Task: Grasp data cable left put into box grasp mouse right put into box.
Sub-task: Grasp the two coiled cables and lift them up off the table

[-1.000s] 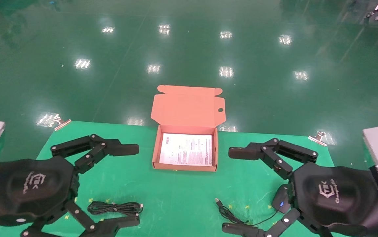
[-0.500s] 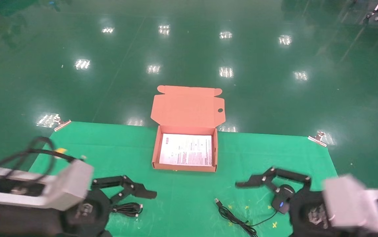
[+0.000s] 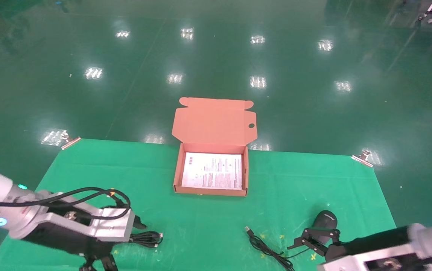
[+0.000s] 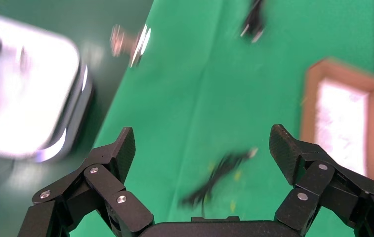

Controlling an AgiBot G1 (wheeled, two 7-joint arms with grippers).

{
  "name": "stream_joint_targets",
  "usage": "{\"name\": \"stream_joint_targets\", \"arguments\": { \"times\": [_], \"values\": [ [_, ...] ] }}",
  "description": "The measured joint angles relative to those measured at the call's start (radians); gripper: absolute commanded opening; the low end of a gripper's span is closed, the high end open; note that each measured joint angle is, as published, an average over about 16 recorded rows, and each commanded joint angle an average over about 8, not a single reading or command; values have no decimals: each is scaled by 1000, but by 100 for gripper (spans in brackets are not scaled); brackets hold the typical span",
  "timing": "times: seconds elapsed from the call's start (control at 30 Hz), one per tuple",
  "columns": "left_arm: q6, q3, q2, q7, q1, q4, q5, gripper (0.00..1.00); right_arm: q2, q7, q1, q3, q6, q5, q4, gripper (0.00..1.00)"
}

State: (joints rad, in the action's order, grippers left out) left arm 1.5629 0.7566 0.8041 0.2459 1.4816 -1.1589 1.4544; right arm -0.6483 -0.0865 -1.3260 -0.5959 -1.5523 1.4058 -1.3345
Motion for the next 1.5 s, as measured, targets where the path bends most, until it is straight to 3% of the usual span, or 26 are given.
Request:
{"name": "stream_joint_targets", "arguments": {
  "times": [0.33,0.6,0.83,1.1,1.43,1.47,1.5],
  "values": [
    [-102,119,75,0,24,45,256,100,-92,-2,-30,-118,73,245,51,100],
    [-219,156,134,28,-14,148,378,100,-199,38,-25,-166,179,393,190,100],
    [-301,157,195,12,-26,333,403,100,-305,62,-34,-180,258,442,383,100],
    [-366,142,270,-77,-1,576,384,100,-414,39,-59,-184,313,448,598,100],
    [-401,128,328,-190,35,763,361,100,-488,-21,-79,-196,352,462,759,100],
    [-402,127,332,-197,37,775,359,94,-492,-25,-80,-197,355,464,769,100],
    [-403,126,335,-203,39,786,357,82,-495,-28,-81,-198,358,465,778,95]
  ]
}}
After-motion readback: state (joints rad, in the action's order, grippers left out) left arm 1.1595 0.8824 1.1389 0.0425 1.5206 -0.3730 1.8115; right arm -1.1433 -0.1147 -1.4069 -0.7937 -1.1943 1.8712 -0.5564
